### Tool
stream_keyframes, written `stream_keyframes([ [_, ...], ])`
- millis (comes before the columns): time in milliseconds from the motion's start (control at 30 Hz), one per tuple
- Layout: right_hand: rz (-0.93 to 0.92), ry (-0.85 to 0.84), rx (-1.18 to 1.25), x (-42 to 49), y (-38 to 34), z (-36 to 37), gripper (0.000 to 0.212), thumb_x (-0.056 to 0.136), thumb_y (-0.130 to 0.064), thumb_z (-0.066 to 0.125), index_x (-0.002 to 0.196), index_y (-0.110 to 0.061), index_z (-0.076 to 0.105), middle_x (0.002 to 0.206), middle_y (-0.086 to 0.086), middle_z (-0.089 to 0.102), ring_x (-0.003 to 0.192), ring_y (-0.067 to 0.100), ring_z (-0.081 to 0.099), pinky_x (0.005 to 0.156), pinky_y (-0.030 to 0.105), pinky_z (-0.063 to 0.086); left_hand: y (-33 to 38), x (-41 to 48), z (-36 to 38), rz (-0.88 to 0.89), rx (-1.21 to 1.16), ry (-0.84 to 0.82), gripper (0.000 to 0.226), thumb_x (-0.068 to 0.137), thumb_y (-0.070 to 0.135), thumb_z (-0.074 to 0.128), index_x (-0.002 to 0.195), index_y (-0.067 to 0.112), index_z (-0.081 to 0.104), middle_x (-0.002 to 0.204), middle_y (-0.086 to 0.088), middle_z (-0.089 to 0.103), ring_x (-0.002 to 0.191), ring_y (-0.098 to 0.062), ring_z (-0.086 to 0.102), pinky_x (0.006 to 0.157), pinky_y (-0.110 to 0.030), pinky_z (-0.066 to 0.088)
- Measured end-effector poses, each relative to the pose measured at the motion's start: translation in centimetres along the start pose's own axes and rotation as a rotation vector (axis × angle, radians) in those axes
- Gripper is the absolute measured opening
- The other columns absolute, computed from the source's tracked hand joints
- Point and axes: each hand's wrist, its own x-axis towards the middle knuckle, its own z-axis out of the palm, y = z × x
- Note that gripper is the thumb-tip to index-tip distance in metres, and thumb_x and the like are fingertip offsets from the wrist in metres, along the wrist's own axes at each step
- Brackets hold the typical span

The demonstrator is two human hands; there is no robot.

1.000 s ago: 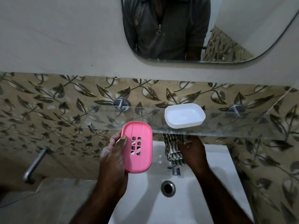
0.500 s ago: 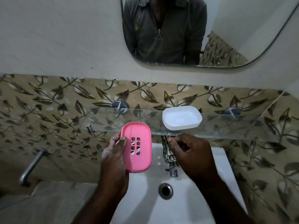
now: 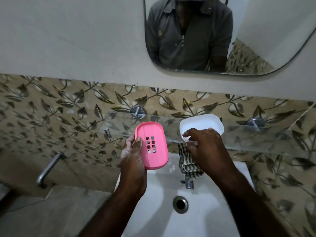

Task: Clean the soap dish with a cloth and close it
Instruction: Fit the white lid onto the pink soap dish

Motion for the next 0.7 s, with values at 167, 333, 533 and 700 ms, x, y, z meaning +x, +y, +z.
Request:
stream_keyframes([
  [167,-0.124,-0.006,0.276,-1.4,-2.1,-2.8,0.023,0.081,-0.009,0.070,0.103,-0.017,0.073,0.097,-0.009,0.073,0.091,0.006,0.063,0.086,0.016,0.042,-0.1,-0.2,-0.2,0.006,-0.028,0.017,0.018,0.097,0.013,0.050,0.111,0.015,0.061,0.085,-0.002,0.071,0.077,-0.016,0.065,0.064,-0.032,0.057],
  [333,0.051,-0.112,1.141,-1.7,-4.6,-5.8,0.020,0.088,-0.013,0.064,0.105,-0.020,0.070,0.093,-0.011,0.073,0.087,0.004,0.068,0.072,0.017,0.052,0.3,-1.0,-0.1,-0.022,-0.158,-0.036,0.033,0.092,0.012,0.053,0.124,0.008,0.056,0.099,-0.011,0.072,0.088,-0.023,0.067,0.075,-0.039,0.058],
  [533,0.482,-0.134,1.570,-0.5,-4.9,-1.2,0.039,0.073,-0.023,0.076,0.107,-0.008,0.065,0.101,0.018,0.070,0.086,0.027,0.064,0.079,0.042,0.054,0.3,-2.1,0.5,-0.116,-0.159,-0.225,0.020,0.096,0.010,0.046,0.111,0.008,0.059,0.096,-0.012,0.073,0.085,-0.024,0.070,0.069,-0.037,0.059],
  [700,0.534,0.102,1.305,-0.5,-6.4,1.2,0.034,0.079,-0.024,0.076,0.109,-0.011,0.066,0.103,0.013,0.072,0.084,0.019,0.067,0.074,0.035,0.057,1.1,-2.1,0.0,-0.127,-0.141,-0.247,0.028,0.097,0.012,0.045,0.120,0.008,0.060,0.106,-0.010,0.074,0.093,-0.021,0.071,0.079,-0.037,0.060],
])
